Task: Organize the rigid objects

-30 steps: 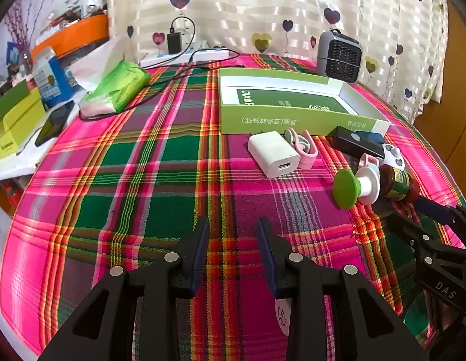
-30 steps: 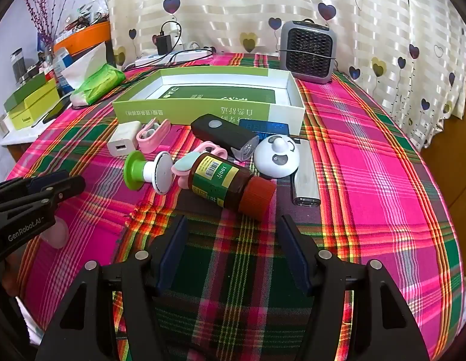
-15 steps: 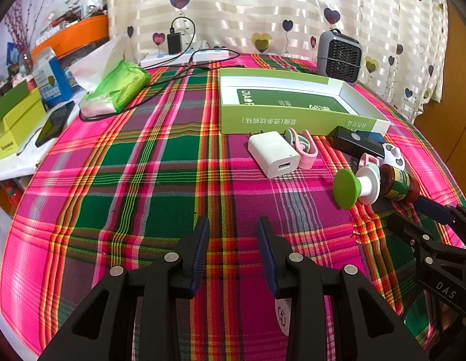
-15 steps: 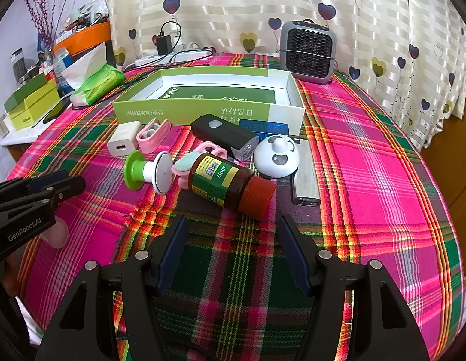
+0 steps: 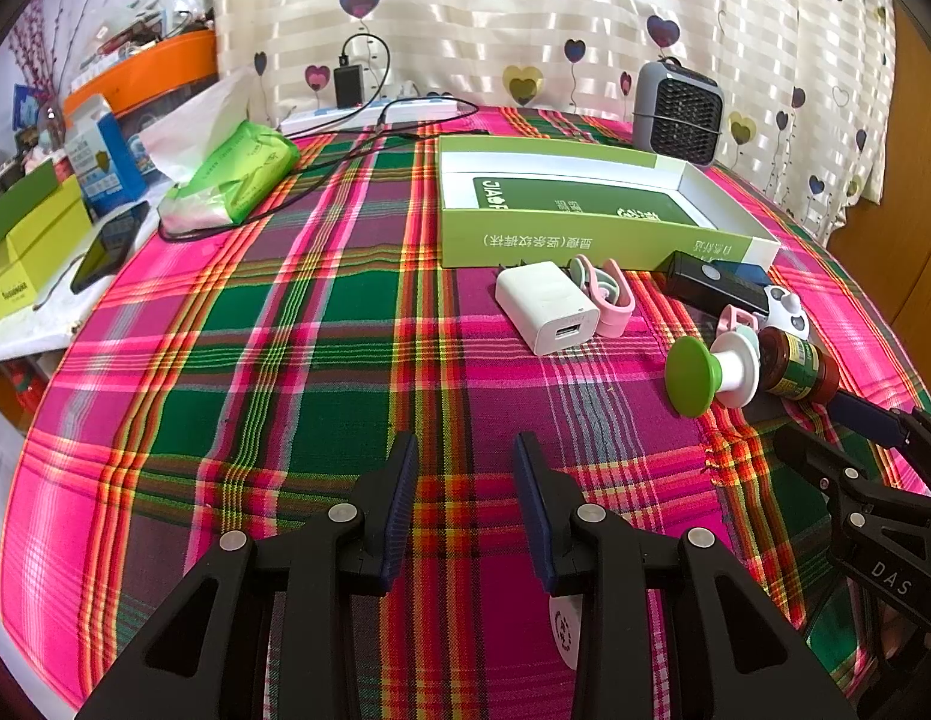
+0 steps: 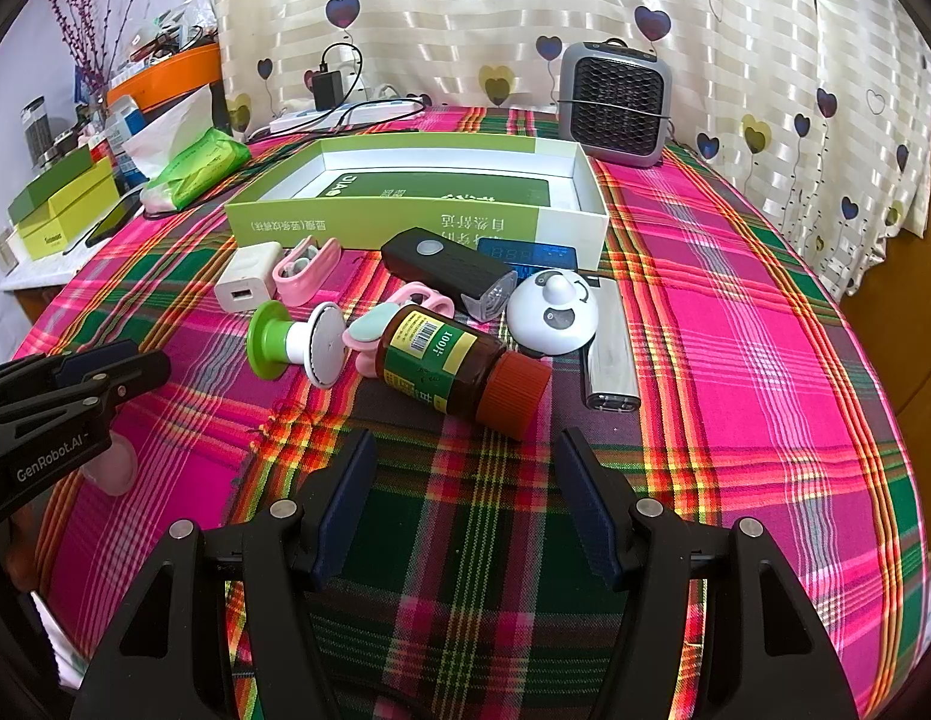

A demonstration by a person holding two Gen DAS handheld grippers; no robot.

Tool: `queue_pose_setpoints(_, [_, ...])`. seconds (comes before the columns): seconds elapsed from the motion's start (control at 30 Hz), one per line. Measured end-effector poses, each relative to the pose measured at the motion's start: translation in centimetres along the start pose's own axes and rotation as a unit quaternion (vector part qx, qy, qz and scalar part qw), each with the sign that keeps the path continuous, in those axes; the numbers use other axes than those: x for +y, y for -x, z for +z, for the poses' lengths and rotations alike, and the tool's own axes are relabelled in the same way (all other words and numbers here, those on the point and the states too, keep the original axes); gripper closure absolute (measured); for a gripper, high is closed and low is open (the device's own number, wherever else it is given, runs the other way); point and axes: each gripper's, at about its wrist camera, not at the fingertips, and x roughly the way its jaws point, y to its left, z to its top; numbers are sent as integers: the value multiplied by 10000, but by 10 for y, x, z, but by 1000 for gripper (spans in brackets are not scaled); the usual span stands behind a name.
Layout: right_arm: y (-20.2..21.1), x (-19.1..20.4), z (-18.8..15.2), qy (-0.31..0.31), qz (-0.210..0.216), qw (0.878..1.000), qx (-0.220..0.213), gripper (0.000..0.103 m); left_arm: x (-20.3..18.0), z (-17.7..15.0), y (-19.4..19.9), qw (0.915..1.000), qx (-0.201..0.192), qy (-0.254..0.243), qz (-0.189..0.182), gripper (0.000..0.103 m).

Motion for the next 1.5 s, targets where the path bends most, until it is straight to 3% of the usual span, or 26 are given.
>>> queue_pose_setpoints(0.93, [0,0,0,-3,8,10000,-4,41,0,1,0,10000,35,-69,-27,72])
queue_pose_setpoints(1.2, [3,-5,-1,-50,202,9998,-11,41,21,2,4,9974,205,202,-660,72])
queue_pose_setpoints(1.37, [11,-9,-2,-46,127,9997,-216,41,28,0,18,9970,52,174,-753,72])
queue_pose_setpoints(1.5, [18,-12,-2,-69,138,9994,-312,41,28,-6,33,9939,-35,130,-1099,72])
